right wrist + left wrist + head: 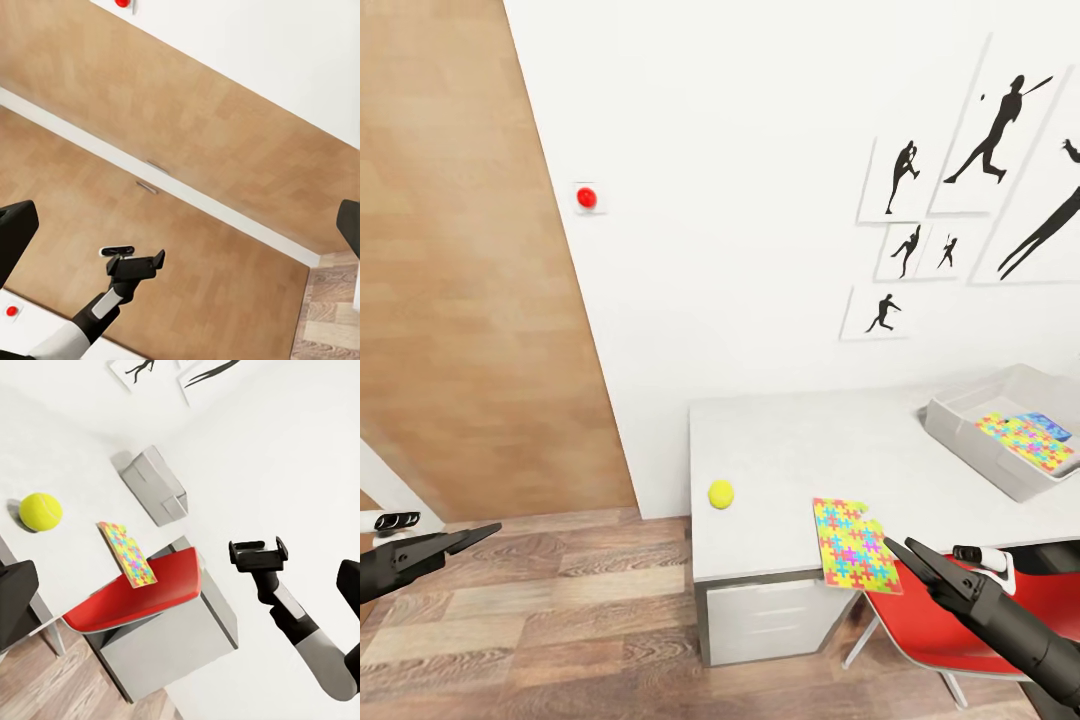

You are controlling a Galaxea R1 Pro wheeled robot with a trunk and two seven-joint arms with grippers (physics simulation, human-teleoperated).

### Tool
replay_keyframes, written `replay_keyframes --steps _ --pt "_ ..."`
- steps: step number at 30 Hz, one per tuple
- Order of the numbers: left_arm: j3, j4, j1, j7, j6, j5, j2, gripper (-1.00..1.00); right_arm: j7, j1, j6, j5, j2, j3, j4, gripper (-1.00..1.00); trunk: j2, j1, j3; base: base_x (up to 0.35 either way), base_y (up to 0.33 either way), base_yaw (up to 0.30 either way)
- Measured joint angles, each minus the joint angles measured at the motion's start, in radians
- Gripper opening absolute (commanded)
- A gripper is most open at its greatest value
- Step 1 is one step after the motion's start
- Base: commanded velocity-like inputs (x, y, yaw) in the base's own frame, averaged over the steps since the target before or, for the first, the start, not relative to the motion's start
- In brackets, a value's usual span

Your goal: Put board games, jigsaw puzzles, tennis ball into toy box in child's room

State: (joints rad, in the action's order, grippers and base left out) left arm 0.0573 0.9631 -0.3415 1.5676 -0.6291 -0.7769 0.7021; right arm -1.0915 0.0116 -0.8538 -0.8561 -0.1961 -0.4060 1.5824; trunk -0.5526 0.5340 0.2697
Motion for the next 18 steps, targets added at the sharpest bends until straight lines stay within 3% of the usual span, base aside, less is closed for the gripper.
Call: replay_keyframes --steps 18 --pt "-0.001 0.000 0.000 0.000 0.000 0.000 0.000 1.00 0.002 0.000 0.000 0.000 0.004 -0.009 -0.001 1.00 0.000 0.000 -0.005 0.000 0.000 -0.041"
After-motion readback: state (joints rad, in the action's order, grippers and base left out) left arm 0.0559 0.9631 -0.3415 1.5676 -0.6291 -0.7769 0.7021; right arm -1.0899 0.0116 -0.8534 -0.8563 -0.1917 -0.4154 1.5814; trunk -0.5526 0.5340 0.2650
